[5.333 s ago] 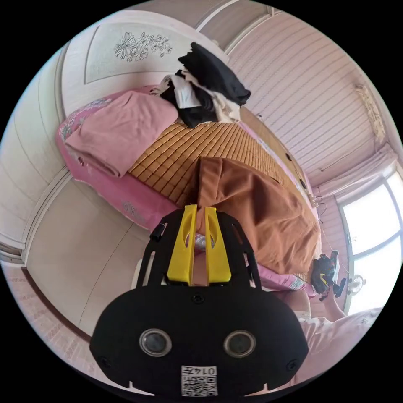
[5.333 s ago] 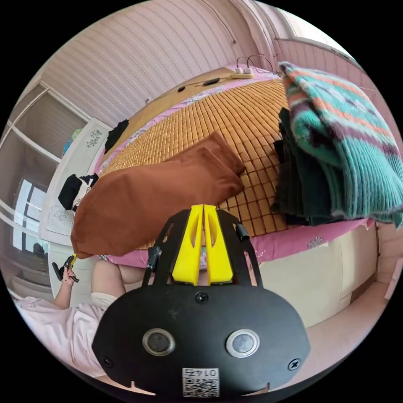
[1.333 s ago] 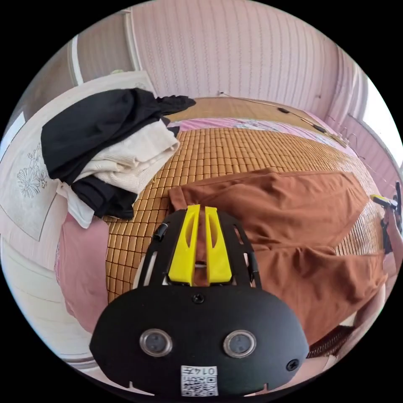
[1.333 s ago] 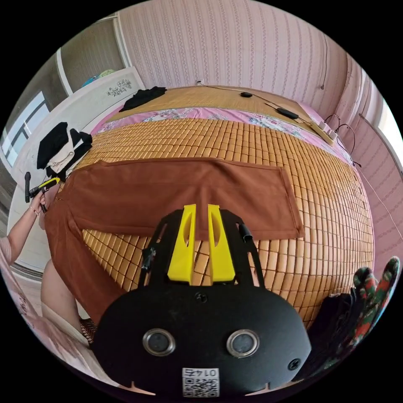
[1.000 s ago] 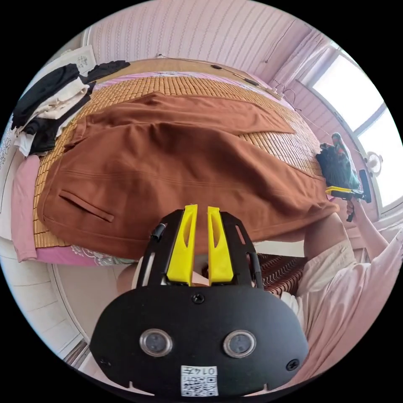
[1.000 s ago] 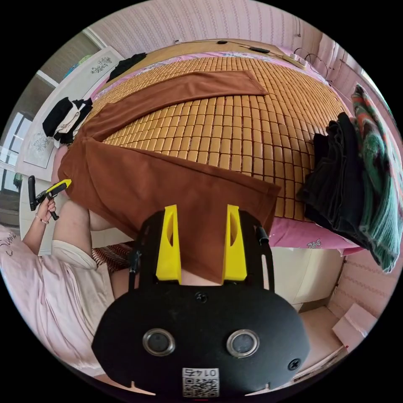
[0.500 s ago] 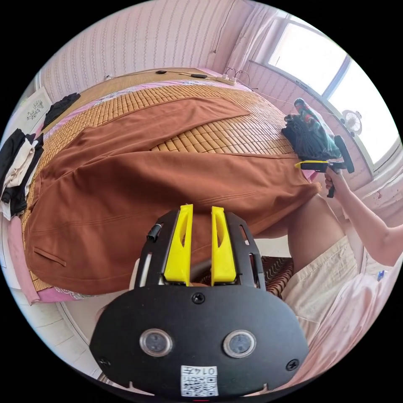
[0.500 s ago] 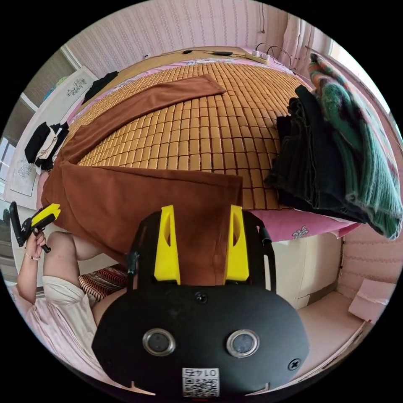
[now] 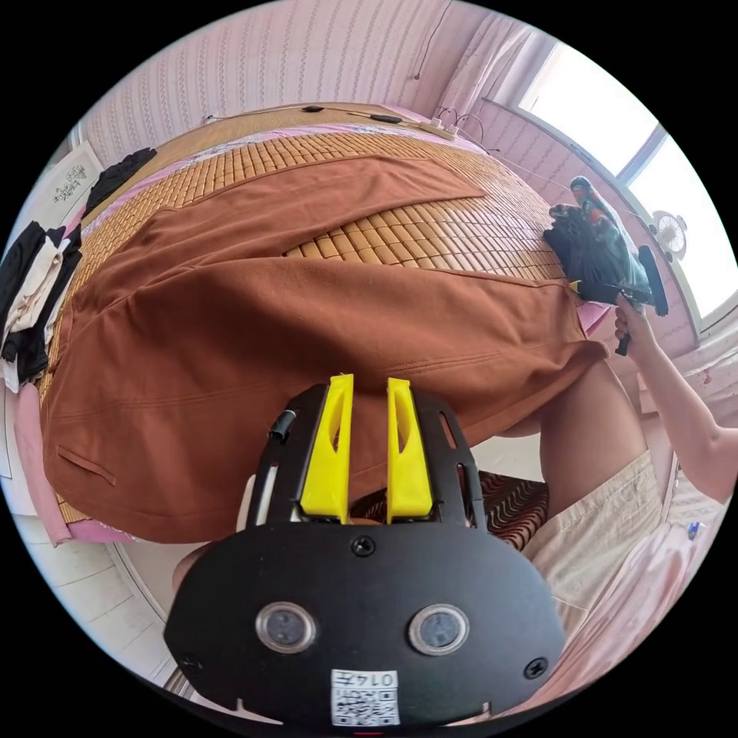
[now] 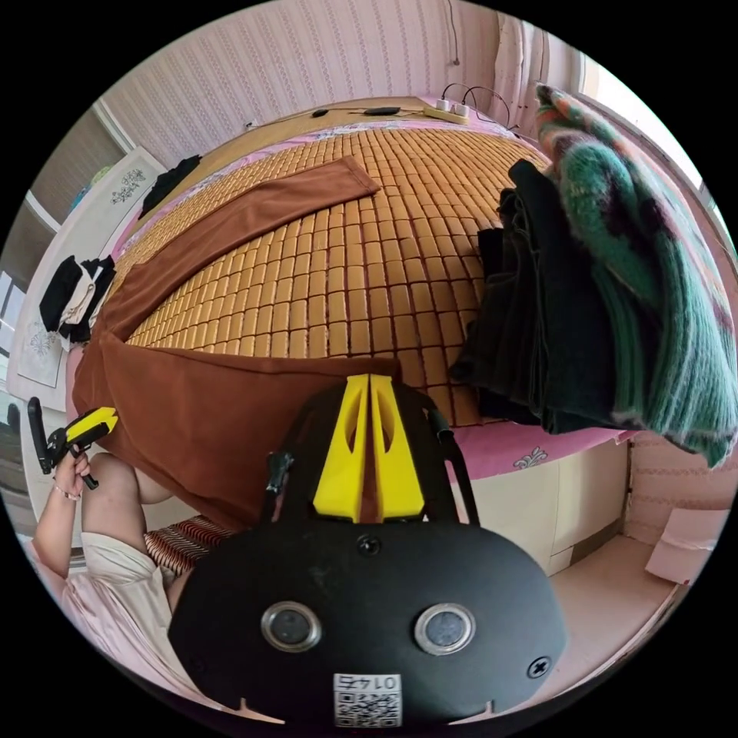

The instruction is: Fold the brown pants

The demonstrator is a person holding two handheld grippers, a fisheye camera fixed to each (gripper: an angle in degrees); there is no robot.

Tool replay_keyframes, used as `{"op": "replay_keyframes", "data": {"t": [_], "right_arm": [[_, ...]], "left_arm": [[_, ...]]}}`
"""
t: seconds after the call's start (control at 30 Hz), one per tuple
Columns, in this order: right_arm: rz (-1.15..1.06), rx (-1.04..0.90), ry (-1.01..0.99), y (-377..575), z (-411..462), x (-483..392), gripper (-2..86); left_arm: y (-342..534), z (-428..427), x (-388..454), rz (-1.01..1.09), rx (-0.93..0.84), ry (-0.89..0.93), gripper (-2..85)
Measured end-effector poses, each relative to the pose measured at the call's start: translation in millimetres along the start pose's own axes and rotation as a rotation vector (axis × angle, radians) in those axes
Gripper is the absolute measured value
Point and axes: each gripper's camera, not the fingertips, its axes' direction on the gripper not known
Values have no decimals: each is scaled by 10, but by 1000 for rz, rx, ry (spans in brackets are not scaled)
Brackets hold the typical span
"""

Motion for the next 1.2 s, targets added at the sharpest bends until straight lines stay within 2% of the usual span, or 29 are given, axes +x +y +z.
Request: {"op": "replay_keyframes", "data": {"t": [0.07,0.13,0.3,0.5,0.6,0.73,0.83,0.97,1.07,1.2], "right_arm": [[-28,-12,-19,44,14,11,60],[-36,-61,-20,41,119,4,68],[-40,-4,21,33,-44,-64,2],[-117,202,-77,-377,-822,-26,-6],[-132,250,-9,-809,-916,-74,0],[-50,70,19,-1211,-509,-56,51],[-70,101,71,-1020,-454,-145,76],[-17,8,93,-605,-205,-58,89],[20,-122,9,-456,85,53,58],[-30,-147,1,-391,-45,42,16]], "left_arm": [[-18,85,-5,-3,-16,-15,75],[-43,180,-20,-16,-32,1,75],[-127,385,-25,-29,-57,0,71],[-273,293,-2,-20,24,11,69],[-402,298,19,-21,47,7,69],[-464,461,40,-12,-2,-3,71],[-423,470,64,-11,12,12,72],[-356,497,112,7,14,8,71],[-358,621,131,11,-27,23,71],[-380,674,200,31,-40,36,71]]}}
